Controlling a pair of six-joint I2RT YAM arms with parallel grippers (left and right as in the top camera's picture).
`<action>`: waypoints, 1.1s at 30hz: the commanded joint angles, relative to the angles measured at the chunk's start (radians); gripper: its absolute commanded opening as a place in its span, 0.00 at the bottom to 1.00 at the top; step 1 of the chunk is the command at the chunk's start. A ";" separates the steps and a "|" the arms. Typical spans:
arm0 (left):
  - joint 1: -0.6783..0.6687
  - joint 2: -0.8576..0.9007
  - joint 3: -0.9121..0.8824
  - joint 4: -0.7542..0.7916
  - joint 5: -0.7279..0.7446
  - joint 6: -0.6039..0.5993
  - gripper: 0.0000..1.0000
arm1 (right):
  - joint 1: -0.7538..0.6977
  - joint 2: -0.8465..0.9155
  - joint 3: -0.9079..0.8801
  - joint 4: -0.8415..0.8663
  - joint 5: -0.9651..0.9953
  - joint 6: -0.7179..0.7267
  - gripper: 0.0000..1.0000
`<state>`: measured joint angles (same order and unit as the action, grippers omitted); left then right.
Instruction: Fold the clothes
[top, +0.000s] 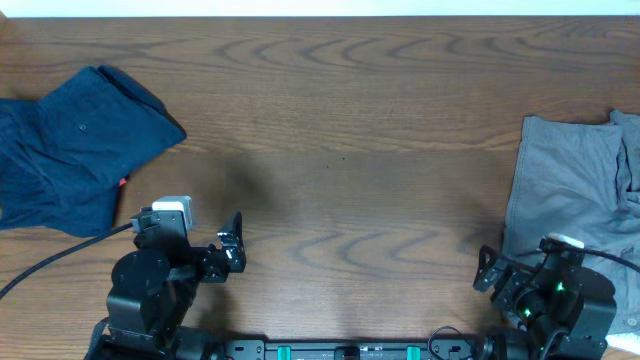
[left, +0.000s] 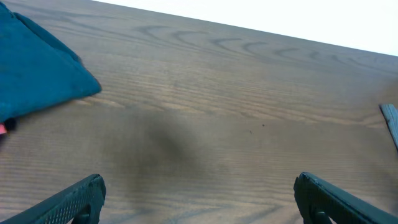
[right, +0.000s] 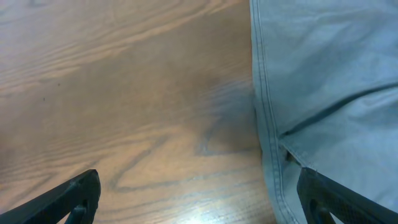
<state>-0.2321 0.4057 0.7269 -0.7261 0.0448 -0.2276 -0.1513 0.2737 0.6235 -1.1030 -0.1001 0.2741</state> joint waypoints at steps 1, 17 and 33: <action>-0.003 0.000 -0.005 0.001 -0.012 0.013 0.98 | 0.008 -0.037 -0.041 0.014 0.002 0.002 0.99; -0.003 0.000 -0.005 0.001 -0.011 0.013 0.98 | 0.035 -0.204 -0.279 0.071 -0.012 0.002 0.99; -0.003 0.000 -0.005 0.001 -0.011 0.013 0.98 | 0.048 -0.269 -0.392 0.628 -0.023 -0.266 0.99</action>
<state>-0.2321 0.4057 0.7269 -0.7280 0.0448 -0.2276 -0.1123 0.0189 0.2947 -0.5476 -0.1120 0.1055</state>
